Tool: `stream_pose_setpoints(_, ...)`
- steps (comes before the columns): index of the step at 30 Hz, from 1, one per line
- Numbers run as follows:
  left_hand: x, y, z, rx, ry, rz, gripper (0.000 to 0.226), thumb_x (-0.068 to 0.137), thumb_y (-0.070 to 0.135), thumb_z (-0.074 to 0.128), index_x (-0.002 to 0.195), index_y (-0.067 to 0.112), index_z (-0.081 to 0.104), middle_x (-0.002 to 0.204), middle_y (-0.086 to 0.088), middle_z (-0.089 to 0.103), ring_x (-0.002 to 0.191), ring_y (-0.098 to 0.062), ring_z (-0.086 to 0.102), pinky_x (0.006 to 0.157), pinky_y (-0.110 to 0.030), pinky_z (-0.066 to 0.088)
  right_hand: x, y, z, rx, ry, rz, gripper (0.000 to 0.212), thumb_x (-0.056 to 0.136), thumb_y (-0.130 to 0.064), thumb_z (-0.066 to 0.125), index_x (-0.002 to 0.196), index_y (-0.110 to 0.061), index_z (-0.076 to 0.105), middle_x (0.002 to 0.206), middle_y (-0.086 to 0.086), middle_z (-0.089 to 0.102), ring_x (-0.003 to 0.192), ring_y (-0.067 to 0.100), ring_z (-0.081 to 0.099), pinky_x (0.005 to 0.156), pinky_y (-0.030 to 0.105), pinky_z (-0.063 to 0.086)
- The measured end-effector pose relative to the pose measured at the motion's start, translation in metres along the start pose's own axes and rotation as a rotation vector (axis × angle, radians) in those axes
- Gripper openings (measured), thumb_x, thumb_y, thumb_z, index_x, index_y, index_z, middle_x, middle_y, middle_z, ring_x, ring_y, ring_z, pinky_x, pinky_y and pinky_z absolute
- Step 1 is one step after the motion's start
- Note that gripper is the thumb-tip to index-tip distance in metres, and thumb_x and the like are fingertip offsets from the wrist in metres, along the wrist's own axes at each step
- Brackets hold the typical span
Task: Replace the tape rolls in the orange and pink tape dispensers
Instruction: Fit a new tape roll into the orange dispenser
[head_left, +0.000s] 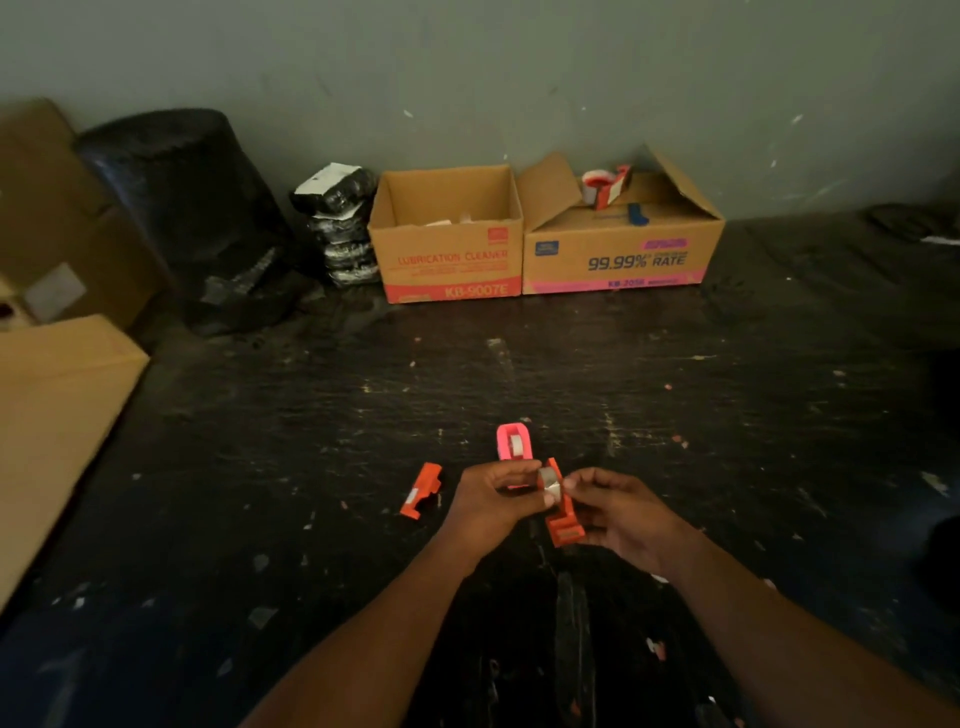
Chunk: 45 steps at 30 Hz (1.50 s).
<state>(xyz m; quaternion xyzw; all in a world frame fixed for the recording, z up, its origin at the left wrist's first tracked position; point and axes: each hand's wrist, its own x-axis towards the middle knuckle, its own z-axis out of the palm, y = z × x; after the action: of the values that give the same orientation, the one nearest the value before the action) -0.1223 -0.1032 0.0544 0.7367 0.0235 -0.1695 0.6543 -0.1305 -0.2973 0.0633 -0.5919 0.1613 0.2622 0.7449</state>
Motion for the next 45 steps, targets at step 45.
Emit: stream_pose_setpoints(45,0.106,-0.029,-0.126,-0.446,0.199,-0.427,0.028,0.085,0.011,0.077,0.111,0.016,0.072,0.098,-0.005,0.081,0.091,-0.019,0.076,0.075,-0.035,0.06,0.153,-0.024,0.094,-0.018,0.056,0.07,0.015,0.095,-0.008,0.059,0.109,-0.004,0.065,0.097,0.012,0.076,0.081,0.024,0.076,0.062,0.036,0.061)
